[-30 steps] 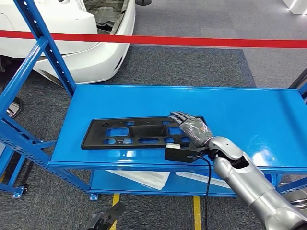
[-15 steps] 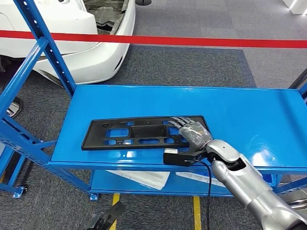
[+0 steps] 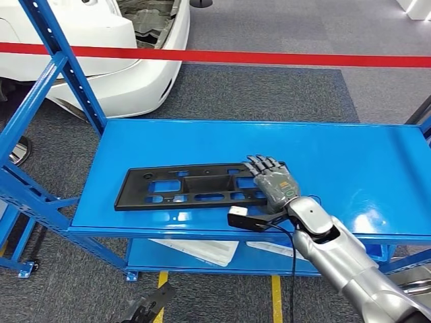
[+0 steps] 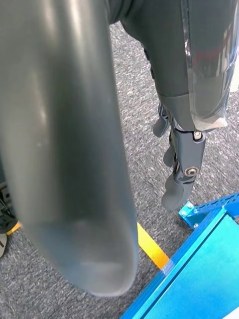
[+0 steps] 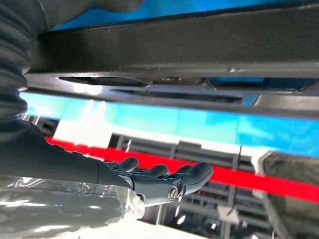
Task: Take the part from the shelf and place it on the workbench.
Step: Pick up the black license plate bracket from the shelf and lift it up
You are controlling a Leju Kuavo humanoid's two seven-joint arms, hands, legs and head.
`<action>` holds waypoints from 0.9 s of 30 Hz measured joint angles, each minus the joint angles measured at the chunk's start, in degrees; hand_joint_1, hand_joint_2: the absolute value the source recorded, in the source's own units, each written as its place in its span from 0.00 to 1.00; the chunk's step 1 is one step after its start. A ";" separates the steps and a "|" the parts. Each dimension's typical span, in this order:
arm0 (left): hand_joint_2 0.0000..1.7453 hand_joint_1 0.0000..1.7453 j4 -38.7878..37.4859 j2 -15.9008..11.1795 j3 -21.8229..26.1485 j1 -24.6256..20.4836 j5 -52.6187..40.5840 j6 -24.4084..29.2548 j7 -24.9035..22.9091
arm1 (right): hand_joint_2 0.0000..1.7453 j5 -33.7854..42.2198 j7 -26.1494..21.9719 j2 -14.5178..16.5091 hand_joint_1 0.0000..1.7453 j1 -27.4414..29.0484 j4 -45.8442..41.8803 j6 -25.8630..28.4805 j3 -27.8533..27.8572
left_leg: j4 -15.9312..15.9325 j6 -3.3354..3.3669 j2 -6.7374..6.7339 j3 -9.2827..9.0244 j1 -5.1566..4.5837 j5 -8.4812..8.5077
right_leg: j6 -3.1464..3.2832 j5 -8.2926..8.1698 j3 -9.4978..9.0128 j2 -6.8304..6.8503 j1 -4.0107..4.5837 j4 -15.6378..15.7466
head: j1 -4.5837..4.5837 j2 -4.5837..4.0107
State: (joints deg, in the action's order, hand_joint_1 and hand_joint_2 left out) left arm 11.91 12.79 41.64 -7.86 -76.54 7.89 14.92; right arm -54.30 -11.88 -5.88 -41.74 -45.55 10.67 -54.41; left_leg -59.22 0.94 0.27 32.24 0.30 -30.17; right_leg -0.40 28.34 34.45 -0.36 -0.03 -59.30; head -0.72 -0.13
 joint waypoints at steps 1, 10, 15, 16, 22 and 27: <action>0.00 0.00 0.00 0.00 0.00 0.00 0.00 0.01 -0.01 | 1.00 -0.75 0.47 0.05 0.00 0.08 0.04 0.67 0.01 | 0.00 0.00 0.00 0.00 0.00 0.00 | 0.00 0.00 0.00 0.00 0.00 0.00 | 0.00 0.00; 0.00 0.00 0.00 0.00 -0.22 -0.03 -0.10 0.00 -0.11 | 1.00 -3.95 2.17 0.37 0.03 1.28 0.18 4.12 0.28 | 0.00 0.00 0.00 0.00 0.00 0.00 | 0.00 0.00 0.01 0.00 0.00 0.01 | 0.00 0.00; 0.00 0.00 0.00 0.00 -0.86 -0.11 -0.16 -0.08 -0.20 | 1.00 -3.02 -0.29 0.37 0.99 1.85 0.74 3.88 1.27 | 0.00 0.00 0.00 0.00 0.00 0.00 | 0.00 0.00 0.01 0.00 0.00 0.01 | 0.00 -0.01; 0.00 0.00 0.00 0.00 -0.92 -0.14 -0.16 -0.10 -0.22 | 1.00 -2.80 -0.83 0.37 1.00 1.97 0.91 3.71 1.54 | 0.00 0.00 0.00 0.00 0.00 0.00 | 0.00 0.00 0.01 0.00 0.00 0.01 | 0.00 -0.01; 0.00 0.00 0.00 0.00 -1.04 -0.28 -0.27 -0.31 -0.30 | 1.00 -1.05 -3.67 0.28 1.00 2.57 2.06 2.59 3.40 | 0.00 0.00 0.00 0.00 0.00 0.00 | 0.00 0.00 0.01 0.00 0.00 0.01 | 0.00 -0.01; 0.00 0.00 0.00 0.00 -1.07 -0.33 -0.21 -0.34 -0.30 | 1.00 -0.62 -4.91 0.25 1.00 2.81 2.37 2.57 5.10 | 0.00 0.00 0.00 -0.03 0.00 0.00 | 0.00 0.00 0.00 -0.01 0.00 0.01 | 0.00 0.00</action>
State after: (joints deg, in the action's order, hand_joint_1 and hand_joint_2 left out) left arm 11.91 12.79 40.57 -8.19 -76.75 7.54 14.63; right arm -54.92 -16.78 -5.63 -38.93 -43.18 13.25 -49.31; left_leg -59.22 0.94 0.27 32.21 0.30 -30.18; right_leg -0.40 28.34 34.45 -0.37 -0.03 -59.29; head -0.72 -0.13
